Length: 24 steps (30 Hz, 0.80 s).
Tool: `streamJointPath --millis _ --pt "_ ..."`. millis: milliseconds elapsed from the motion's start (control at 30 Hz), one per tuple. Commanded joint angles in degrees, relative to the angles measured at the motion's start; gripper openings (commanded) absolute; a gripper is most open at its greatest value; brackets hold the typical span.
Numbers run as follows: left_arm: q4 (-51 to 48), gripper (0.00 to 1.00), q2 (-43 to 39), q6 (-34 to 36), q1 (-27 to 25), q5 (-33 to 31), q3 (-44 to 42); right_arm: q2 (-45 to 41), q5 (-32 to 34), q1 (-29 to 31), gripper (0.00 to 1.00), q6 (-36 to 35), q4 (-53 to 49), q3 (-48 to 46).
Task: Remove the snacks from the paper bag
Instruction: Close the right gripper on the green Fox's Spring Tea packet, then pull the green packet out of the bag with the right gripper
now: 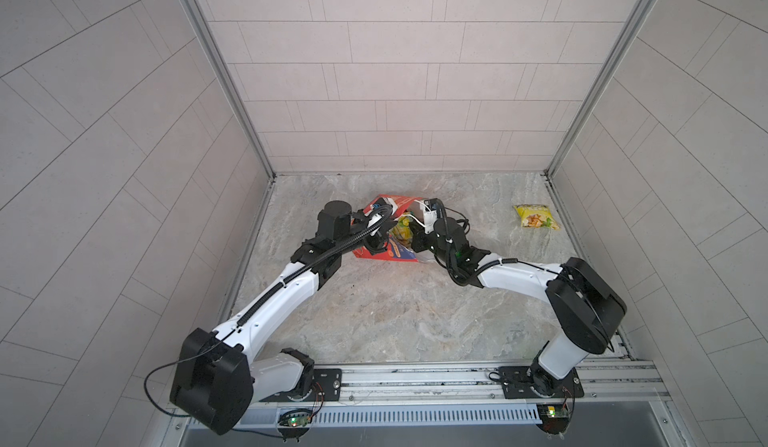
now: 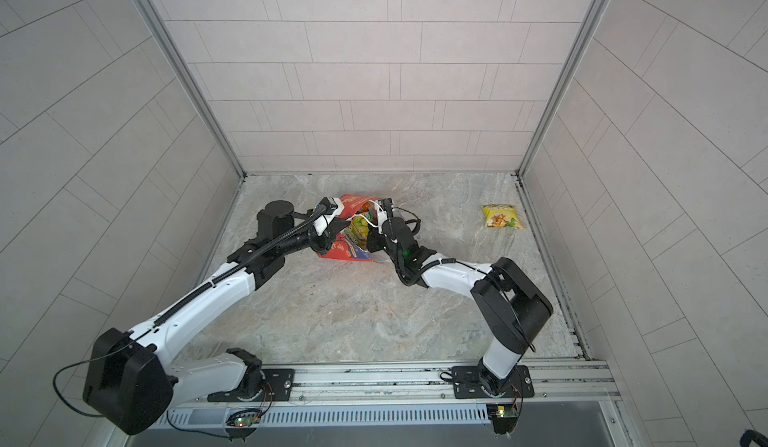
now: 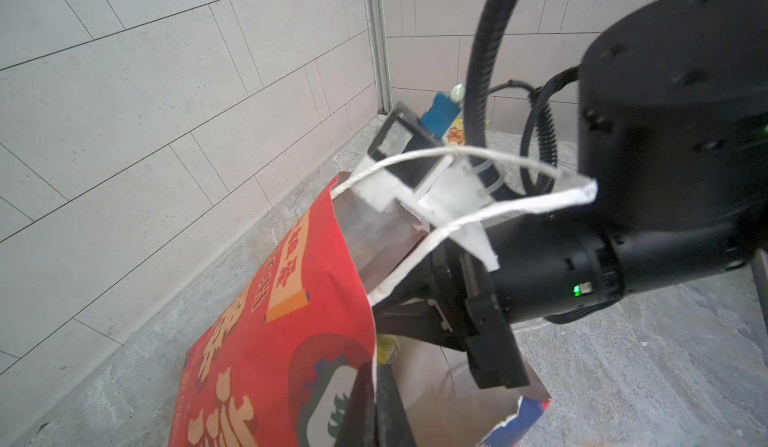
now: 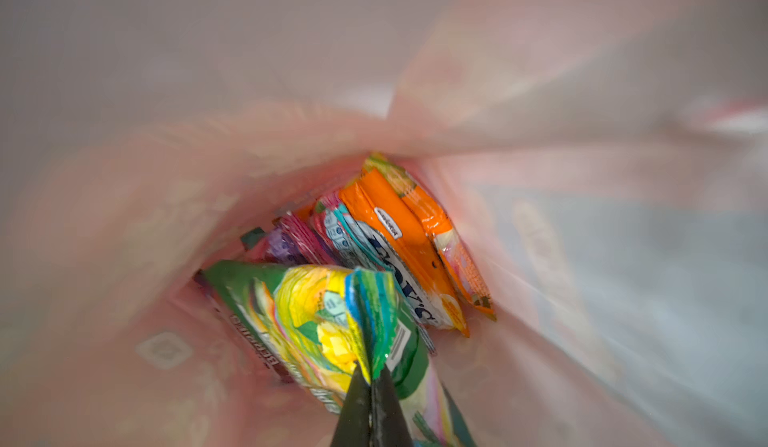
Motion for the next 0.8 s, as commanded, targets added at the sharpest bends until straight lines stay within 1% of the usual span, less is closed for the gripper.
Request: streamJointPath --millis 0,167,333,433,600,767 --pt "2.58 0.00 -0.69 1.87 -0.32 0.44 1.25 -5.61 0.43 0.29 0.00 -1.35 -0.10 -1.89" --pt "1.16 0.00 -2.43 5.54 0.02 -0.22 -0.25 -11.76 0.13 0.33 0.00 -1.32 -3.02 -5.69" --pt "-1.09 0.00 -2.85 7.02 0.30 -0.70 -0.01 -18.53 -1.16 0.27 0.00 -2.64 -4.48 -10.48" --pt "0.55 0.00 -3.14 6.24 0.51 -1.10 -0.59 -22.30 -0.69 0.09 0.00 -3.41 -5.87 -12.48" --pt "2.67 0.00 -2.44 3.39 0.74 -2.38 -0.21 -28.06 -0.98 -0.70 0.00 -3.84 -4.92 -15.76" --pt "4.43 0.00 -2.46 2.63 0.74 -1.92 -0.87 -32.50 -1.14 -1.73 0.00 -3.90 -8.75 -14.54"
